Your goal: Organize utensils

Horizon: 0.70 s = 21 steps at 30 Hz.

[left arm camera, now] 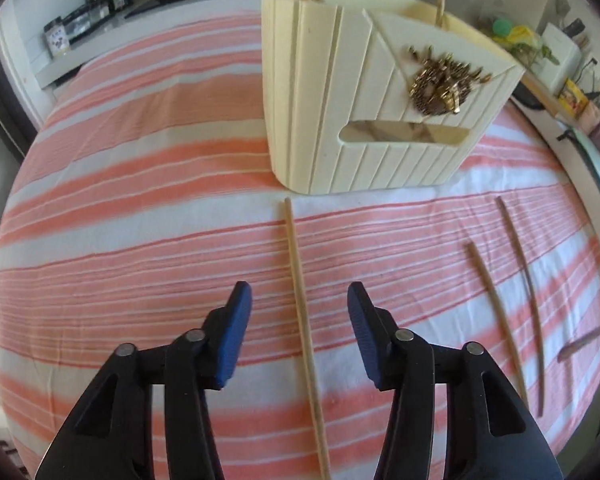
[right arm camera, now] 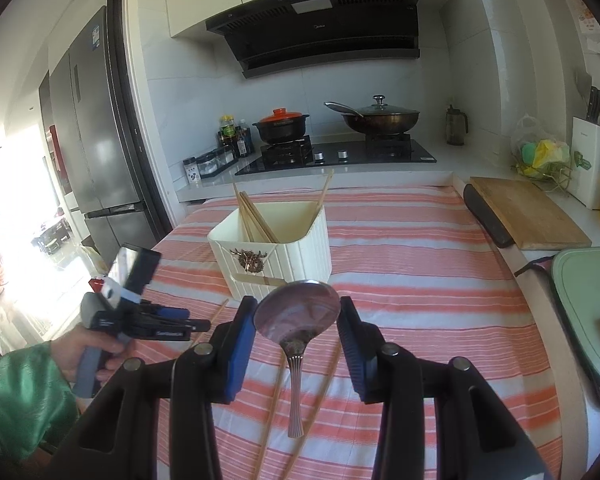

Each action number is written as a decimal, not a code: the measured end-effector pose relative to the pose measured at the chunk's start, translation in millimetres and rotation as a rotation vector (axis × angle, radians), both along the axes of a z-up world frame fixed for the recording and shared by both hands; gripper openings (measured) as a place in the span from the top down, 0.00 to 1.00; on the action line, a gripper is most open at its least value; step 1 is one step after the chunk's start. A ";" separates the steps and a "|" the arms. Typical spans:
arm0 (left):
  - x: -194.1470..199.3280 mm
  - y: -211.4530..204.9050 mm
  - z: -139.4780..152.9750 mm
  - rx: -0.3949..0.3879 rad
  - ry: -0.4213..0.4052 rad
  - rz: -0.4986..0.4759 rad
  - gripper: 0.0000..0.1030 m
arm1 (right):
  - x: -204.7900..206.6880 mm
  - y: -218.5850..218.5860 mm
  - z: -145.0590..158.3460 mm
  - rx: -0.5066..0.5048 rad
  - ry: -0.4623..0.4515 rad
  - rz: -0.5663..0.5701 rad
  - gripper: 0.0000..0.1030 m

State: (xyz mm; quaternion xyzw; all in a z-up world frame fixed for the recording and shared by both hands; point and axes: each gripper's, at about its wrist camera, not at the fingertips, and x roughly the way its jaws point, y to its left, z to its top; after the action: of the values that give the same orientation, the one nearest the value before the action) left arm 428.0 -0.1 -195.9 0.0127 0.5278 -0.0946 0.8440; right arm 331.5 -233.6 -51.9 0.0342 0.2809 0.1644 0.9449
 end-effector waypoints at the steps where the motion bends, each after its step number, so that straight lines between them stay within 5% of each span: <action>1: 4.3 -4.0 -6.2 0.005 0.026 -0.010 0.91 | -1.1 -0.1 1.0 -0.001 0.000 0.001 0.60; 5: -6.2 -11.3 -1.8 0.047 -0.051 -0.022 0.96 | -3.9 0.2 7.5 -0.004 -0.001 0.008 0.60; 14: -103.1 31.9 112.3 -0.177 -0.430 0.049 0.96 | 1.5 4.2 27.9 0.013 -0.022 0.039 0.60; 21: -122.9 51.8 165.9 -0.264 -0.601 0.045 0.96 | 7.7 16.1 38.0 0.007 -0.042 0.055 0.60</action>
State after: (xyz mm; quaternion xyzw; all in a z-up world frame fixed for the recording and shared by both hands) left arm 305.1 51.7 -30.0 -0.0814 0.2385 -0.1356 0.9582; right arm 339.2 -217.5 -13.9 0.0263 0.2611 0.1919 0.9457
